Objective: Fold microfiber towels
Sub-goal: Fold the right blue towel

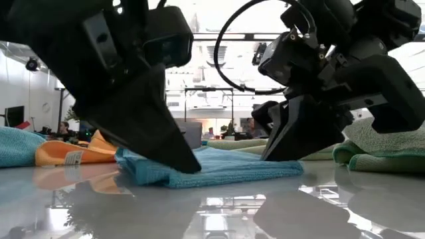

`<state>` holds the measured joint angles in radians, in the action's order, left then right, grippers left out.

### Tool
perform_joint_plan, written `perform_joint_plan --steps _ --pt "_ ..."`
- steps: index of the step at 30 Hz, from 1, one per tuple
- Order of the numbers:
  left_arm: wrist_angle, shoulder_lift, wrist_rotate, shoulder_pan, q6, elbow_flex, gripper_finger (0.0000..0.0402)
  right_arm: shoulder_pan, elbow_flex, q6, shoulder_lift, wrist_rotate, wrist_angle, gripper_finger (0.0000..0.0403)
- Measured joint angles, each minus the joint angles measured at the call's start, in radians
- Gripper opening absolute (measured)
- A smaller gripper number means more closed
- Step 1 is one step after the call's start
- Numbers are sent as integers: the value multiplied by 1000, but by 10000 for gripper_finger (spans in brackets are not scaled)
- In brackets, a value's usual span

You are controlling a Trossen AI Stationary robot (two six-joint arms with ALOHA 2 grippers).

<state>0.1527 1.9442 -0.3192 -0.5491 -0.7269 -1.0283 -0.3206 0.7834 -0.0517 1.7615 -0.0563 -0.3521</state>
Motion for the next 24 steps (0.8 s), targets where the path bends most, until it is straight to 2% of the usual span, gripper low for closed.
perform_joint_plan --steps 16,24 --pt "-118 -74 58 -5 1 0 8 0 -1 -5 -104 5 140 9" --pt "-217 -154 57 -5 2 -2 8 18 -1 -136 -162 5 179 9"
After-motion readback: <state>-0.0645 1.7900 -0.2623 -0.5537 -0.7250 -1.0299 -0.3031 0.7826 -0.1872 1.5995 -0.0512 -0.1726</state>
